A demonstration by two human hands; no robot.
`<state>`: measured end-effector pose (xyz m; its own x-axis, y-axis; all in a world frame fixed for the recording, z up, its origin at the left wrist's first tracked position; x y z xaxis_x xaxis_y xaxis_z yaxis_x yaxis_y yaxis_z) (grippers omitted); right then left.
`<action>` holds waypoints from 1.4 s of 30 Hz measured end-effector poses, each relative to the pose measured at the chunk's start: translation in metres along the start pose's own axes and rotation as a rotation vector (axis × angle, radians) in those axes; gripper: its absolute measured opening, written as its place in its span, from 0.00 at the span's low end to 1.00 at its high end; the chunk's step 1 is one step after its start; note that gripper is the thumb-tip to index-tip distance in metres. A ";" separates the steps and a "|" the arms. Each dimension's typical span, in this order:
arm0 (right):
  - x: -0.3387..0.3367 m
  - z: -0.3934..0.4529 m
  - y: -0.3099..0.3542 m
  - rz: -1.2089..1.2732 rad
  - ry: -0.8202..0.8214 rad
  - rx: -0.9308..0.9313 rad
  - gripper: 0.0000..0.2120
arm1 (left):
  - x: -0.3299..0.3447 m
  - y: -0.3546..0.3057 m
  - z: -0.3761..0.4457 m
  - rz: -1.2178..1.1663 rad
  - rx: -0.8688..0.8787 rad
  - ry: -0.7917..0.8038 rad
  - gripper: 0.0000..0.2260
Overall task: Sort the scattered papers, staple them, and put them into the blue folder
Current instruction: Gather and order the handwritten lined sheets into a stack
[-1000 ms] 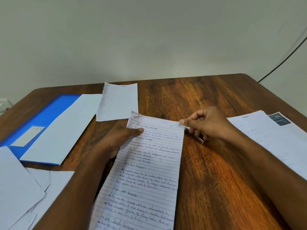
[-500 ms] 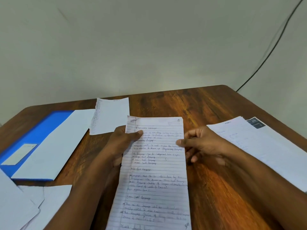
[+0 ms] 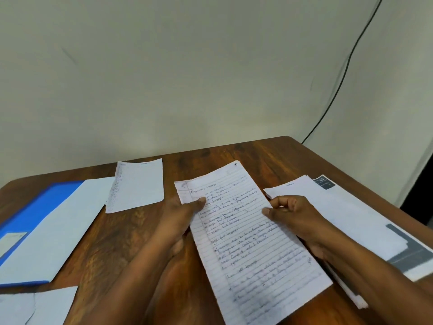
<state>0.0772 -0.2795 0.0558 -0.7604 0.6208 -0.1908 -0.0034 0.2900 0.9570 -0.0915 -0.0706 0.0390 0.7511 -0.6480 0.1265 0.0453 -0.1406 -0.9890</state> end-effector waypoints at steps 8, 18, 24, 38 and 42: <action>-0.070 -0.001 0.001 0.073 -0.139 0.017 0.07 | 0.068 0.009 -0.016 0.038 -0.074 0.233 0.10; -0.148 -0.003 -0.021 0.111 -0.317 0.053 0.07 | 0.146 0.013 -0.013 0.054 -0.056 0.296 0.07; -0.202 0.001 -0.035 -0.152 -0.473 0.040 0.05 | 0.191 0.035 -0.015 0.040 -0.094 0.346 0.07; -0.221 0.011 -0.065 -0.411 -0.586 0.090 0.08 | 0.206 0.064 -0.017 0.268 -0.077 0.269 0.08; -0.221 0.013 -0.067 -0.472 -0.604 0.111 0.08 | 0.197 0.062 -0.016 0.313 -0.046 0.194 0.14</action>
<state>0.2538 -0.4271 0.0308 -0.2084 0.6933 -0.6899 -0.1500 0.6744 0.7230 0.0491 -0.2188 0.0043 0.5850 -0.7941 -0.1650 -0.2000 0.0560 -0.9782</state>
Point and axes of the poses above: each hand's wrist, its own z-axis towards the middle knuckle, its own x-axis out of the palm, y = z × x, the point moved 8 cm from there along z, towards the middle knuckle, and after that the axes turned 4 degrees about x, right-handed, at the moved point
